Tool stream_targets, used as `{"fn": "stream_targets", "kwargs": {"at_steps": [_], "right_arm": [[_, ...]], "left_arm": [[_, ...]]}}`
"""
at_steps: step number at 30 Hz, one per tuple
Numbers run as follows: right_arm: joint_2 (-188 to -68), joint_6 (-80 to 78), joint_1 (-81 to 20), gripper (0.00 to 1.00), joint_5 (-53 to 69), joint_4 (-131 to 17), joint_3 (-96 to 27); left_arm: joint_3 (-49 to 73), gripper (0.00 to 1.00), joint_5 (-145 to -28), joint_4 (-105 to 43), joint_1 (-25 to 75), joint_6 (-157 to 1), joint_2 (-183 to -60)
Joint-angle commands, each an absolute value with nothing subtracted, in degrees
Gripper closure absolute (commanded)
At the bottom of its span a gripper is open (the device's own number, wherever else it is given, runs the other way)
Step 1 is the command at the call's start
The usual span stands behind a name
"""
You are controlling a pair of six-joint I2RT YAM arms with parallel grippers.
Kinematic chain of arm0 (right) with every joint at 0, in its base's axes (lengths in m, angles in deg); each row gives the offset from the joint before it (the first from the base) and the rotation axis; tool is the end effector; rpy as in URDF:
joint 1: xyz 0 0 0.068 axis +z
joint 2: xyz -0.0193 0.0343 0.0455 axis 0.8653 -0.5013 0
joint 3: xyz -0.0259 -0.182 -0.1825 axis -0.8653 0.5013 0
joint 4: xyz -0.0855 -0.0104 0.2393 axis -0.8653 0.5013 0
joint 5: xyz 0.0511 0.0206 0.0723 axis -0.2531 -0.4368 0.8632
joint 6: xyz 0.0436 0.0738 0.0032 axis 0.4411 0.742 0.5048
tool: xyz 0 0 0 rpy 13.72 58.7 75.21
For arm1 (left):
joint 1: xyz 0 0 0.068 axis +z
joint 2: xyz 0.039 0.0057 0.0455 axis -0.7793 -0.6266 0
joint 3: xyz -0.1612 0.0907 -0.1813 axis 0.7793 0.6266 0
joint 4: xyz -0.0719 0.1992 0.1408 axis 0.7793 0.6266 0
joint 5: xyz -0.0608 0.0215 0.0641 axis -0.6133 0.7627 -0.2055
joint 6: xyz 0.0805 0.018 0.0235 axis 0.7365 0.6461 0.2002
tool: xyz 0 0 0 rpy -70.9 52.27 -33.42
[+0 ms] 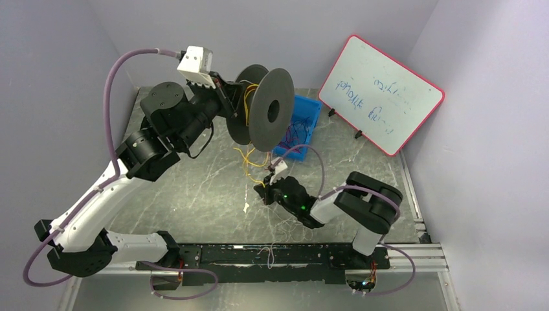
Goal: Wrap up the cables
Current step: Wrap the cable around the cable reel.
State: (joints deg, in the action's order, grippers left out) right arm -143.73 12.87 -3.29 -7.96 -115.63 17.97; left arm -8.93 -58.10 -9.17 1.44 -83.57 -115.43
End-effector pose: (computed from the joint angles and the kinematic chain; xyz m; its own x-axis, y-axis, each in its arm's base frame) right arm 0.1838 0.2586 0.1102 -0.4045 0.0228 -0.9143 -0.6460 0.7005 0.3033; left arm 0.1920 -0.1866 0.5100 -0.1015 -0.3204 -0.9418 0.4877 0.8091 -0.3278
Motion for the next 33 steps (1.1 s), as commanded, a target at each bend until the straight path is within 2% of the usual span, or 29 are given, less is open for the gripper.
{"fn": "stream_targets", "kwargs": {"at_steps": [1, 11, 23, 33], "right_arm": [[-148.85, 12.06, -0.08, 1.0, -6.26, -113.21, 13.05], [-154.94, 11.24, 6.97, 1.0, -6.94, -110.29, 5.58], [-152.42, 12.54, 12.65, 1.0, -7.07, -107.13, 5.26], [-147.54, 10.56, 19.27, 1.0, -9.85, -96.18, -0.15]], "left_arm": [[-11.9, 0.93, -58.64, -17.67, 1.36, -84.95, -116.28], [-13.03, 0.93, -60.51, -18.99, 3.41, -85.63, -120.48], [-11.5, 0.93, -61.92, -21.04, 7.92, -86.29, -121.61], [-8.23, 0.93, -57.48, -23.71, 8.12, -84.72, -123.18]]}}
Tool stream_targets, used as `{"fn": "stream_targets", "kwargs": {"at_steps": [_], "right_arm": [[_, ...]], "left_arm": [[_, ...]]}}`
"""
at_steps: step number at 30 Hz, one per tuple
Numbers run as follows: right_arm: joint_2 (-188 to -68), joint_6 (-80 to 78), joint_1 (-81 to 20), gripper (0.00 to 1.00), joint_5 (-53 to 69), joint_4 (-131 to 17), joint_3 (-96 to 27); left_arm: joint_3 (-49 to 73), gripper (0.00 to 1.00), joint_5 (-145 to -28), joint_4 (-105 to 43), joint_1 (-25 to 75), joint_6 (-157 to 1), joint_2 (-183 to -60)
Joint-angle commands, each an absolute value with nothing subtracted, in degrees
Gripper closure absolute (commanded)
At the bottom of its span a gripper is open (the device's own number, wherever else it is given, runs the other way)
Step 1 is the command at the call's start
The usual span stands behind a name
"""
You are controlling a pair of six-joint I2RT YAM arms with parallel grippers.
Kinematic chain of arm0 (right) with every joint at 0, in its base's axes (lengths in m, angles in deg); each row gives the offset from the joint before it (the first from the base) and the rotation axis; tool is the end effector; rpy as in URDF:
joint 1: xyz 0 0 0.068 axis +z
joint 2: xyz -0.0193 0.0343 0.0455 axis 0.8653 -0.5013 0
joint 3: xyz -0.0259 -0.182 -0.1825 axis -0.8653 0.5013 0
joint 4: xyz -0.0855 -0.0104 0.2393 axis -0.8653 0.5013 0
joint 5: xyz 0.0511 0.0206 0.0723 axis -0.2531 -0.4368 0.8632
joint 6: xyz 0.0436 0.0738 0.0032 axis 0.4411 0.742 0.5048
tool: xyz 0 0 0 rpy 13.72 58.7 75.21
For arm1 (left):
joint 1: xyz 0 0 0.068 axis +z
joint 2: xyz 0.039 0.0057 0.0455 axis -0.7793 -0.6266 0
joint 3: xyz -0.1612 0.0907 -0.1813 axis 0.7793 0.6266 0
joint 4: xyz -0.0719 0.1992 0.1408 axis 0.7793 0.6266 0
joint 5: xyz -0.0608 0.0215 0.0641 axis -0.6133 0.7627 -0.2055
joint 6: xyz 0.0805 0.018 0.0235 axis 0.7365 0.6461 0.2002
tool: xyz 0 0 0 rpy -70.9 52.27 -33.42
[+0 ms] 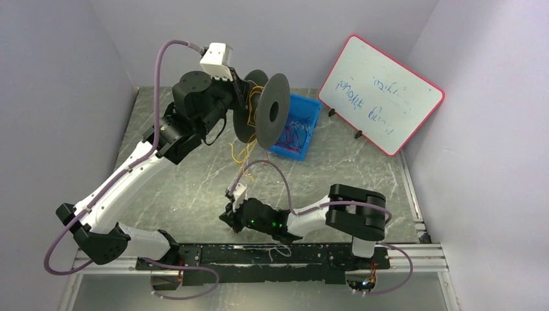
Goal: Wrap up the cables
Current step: Wrap the cable around the cable reel.
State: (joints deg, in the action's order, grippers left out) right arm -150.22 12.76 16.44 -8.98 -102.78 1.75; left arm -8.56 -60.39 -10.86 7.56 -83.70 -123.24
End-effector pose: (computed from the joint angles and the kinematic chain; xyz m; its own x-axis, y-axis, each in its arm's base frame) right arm 0.1009 0.3625 0.1216 -0.3962 -0.1585 -0.9044 -0.8353 0.4712 0.2833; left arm 0.2475 -0.2041 0.4747 -0.1565 -0.2521 -0.9550 0.4075 0.8643 -0.2949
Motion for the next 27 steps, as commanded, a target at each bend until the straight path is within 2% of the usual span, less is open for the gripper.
{"fn": "stream_targets", "kwargs": {"at_steps": [1, 13, 18, 27], "right_arm": [[-146.77, 10.03, 19.95, 1.0, -10.44, -95.17, -0.63], [-136.64, 7.06, 26.4, 1.0, -18.09, -82.29, -5.92], [-129.92, 4.44, 29.36, 1.0, -24.48, -71.22, -9.72], [-118.88, -1.7, 29.8, 1.0, -33.79, -50.31, -23.66]], "left_arm": [[-7.68, 0.93, -57.0, -24.18, 8.13, -84.54, -123.27], [-1.17, 0.93, -50.68, -26.43, 8.09, -80.85, -121.78], [2.41, 0.93, -48.44, -25.95, 8.04, -79.45, -120.58], [12.05, 0.93, -45.93, -26.1, 8.04, -81.66, -118.18]]}}
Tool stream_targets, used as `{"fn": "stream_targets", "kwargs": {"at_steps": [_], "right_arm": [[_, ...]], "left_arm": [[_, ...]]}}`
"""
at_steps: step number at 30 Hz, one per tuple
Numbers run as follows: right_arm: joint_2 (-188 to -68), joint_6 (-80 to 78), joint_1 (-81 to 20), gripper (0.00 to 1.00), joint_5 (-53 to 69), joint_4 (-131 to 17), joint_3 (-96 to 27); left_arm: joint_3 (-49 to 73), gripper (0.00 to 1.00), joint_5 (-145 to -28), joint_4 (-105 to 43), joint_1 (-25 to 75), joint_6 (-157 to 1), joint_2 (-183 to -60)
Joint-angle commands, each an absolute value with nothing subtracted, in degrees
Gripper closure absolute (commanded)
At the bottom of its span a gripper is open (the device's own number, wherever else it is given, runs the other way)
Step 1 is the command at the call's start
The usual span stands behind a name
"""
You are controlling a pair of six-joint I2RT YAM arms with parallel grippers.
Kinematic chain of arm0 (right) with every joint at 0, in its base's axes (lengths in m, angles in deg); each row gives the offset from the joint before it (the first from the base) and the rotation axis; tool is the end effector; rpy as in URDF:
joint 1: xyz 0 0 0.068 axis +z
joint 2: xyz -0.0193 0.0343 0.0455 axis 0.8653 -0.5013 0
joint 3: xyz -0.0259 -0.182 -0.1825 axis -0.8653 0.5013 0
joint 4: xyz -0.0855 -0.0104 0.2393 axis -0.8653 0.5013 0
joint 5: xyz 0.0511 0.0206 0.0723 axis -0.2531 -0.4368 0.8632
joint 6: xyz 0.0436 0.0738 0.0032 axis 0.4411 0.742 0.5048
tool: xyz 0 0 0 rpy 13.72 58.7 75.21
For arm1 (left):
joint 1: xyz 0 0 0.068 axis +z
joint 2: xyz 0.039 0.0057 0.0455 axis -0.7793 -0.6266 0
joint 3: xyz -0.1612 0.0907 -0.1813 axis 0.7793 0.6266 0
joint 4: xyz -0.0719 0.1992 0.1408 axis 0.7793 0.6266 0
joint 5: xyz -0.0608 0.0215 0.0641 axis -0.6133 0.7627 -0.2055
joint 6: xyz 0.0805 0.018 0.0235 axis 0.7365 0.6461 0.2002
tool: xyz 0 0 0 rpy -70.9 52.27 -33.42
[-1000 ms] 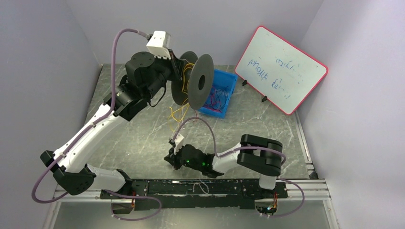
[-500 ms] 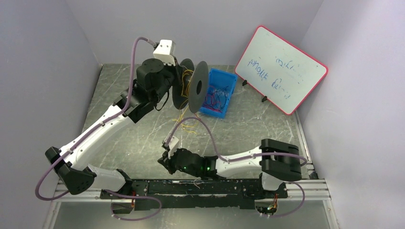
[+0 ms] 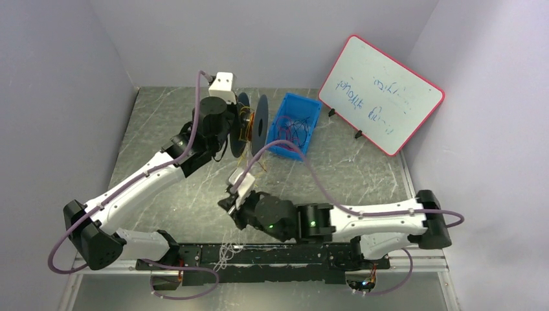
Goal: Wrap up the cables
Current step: Wrap the cable around the cable reel.
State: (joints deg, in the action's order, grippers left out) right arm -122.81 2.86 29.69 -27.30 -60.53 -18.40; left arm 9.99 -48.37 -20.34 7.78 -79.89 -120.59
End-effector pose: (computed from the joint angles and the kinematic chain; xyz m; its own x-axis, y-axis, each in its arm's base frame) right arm 0.0377 0.3403 0.3133 -0.1658 -0.1447 -0.9755 -0.8652 0.4960 0.0735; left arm 0.2631 -0.1972 0.3938 -0.1603 -0.1363 -0.9776 0.2063 0.9639 -0.1682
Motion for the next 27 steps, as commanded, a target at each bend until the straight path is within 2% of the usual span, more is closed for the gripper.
{"fn": "stream_targets", "kwargs": {"at_steps": [1, 10, 17, 27], "right_arm": [[-118.13, -2.99, 29.74, 1.0, -34.95, -49.59, -24.63], [-115.47, -19.53, 27.74, 0.99, -46.53, -45.39, -34.39], [-117.02, -25.02, 13.66, 0.98, -33.71, -35.94, -44.28], [-121.49, -34.81, 4.33, 0.98, -28.78, -34.94, -48.42]], "left_arm": [[13.06, 0.93, -45.62, -25.96, 7.99, -82.01, -117.87], [20.88, 0.93, -46.36, -23.91, 8.04, -83.71, -114.26], [24.29, 0.93, -48.98, -20.6, 7.95, -83.12, -111.6], [26.52, 0.93, -56.07, -15.88, 7.93, -81.13, -108.56]]}}
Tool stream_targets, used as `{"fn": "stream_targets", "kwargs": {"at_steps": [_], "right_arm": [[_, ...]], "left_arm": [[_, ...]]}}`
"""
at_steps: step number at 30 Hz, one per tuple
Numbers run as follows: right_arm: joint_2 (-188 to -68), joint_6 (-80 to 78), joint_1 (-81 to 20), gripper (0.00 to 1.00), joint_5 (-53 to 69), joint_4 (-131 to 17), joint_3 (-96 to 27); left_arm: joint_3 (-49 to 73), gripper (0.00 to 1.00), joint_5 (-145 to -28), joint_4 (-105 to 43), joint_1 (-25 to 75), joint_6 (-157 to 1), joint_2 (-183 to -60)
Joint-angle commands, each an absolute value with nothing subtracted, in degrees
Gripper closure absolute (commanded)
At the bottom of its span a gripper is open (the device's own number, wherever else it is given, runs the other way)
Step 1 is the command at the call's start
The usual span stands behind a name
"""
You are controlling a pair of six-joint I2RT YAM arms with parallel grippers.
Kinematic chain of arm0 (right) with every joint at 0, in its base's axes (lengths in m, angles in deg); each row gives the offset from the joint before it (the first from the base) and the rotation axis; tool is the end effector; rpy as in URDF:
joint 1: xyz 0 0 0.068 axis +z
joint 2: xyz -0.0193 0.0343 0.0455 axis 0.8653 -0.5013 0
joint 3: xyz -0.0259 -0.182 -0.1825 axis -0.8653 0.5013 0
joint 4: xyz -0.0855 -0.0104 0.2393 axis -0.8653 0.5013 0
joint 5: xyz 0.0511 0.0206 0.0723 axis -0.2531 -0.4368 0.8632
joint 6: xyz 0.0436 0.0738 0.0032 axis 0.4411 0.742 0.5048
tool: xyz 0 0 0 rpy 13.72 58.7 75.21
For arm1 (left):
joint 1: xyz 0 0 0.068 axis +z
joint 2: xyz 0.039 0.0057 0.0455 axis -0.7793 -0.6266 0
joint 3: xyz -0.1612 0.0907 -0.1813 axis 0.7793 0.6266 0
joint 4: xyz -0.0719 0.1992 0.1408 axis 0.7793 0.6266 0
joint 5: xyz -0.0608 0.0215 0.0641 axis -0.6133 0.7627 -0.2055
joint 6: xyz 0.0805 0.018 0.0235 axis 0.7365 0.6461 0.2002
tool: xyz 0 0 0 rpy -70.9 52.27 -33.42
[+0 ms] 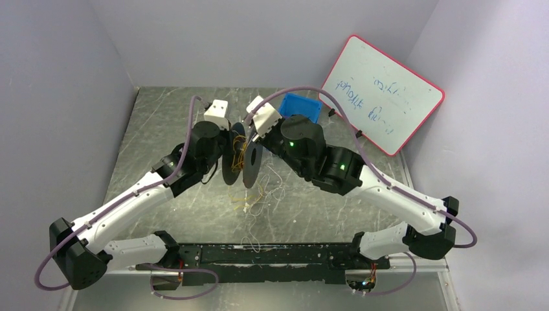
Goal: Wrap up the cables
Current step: Wrap the cable around the cable reel.
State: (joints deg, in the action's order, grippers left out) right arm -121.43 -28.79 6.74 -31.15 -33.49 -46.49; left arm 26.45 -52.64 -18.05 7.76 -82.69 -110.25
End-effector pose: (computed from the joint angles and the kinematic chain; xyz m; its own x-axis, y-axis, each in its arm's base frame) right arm 0.1580 0.2656 0.4396 0.1343 -0.4549 -0.8803 -0.5660 0.6940 -0.4450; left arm 0.2315 -0.1742 0.3312 -0.2932 -0.0805 -0.9527 0.2463 0.9565 -0.1566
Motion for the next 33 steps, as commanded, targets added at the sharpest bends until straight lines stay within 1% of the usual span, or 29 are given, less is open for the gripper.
{"fn": "stream_targets", "kwargs": {"at_steps": [1, 7, 10, 12, 16, 18, 23, 30, 33], "right_arm": [[-121.75, -35.87, 3.6, 0.97, -28.72, -35.61, -48.23], [-124.67, -42.13, -0.73, 0.95, -30.21, -40.86, -49.39], [-126.54, -43.89, -3.81, 0.9, -29.21, -42.69, -50.45], [-127.32, -43.83, -6.28, 0.88, -27.55, -43.84, -50.14], [-127.7, -41.91, -10.67, 0.76, -23.76, -46.8, -47.32], [-127.76, -40.25, -13.16, 0.68, -22.75, -48.27, -45.62], [-127.08, -34.42, -18.31, 0.57, -17.98, -51.25, -40.24], [-125.85, -24.28, -24.49, 0.57, -11.12, -56.61, -30.13], [-125.71, -20.22, -26.3, 0.6, -8.71, -58.84, -25.93]], "left_arm": [[26.51, 0.93, -56.62, -15.26, 7.95, -80.88, -108.41], [26.66, 0.93, -59.66, -11.65, 7.95, -79.65, -107.3], [27.11, 0.93, -61.48, -10.43, 7.95, -79.22, -106.53], [27.06, 0.93, -63.24, -9.31, 7.95, -78.93, -105.91], [26.24, 0.93, -67.52, -6.41, 7.94, -77.63, -104.33], [25.65, 0.93, -69.82, -4.78, 7.91, -76.86, -103.48], [24.26, 0.93, -73.81, -0.66, 7.91, -75.75, -101.22], [22.78, 0.93, -79.03, 2.42, 7.93, -74.77, -97.25], [21.41, 0.93, -81.51, 3.44, 7.91, -74.92, -95.98]]}}
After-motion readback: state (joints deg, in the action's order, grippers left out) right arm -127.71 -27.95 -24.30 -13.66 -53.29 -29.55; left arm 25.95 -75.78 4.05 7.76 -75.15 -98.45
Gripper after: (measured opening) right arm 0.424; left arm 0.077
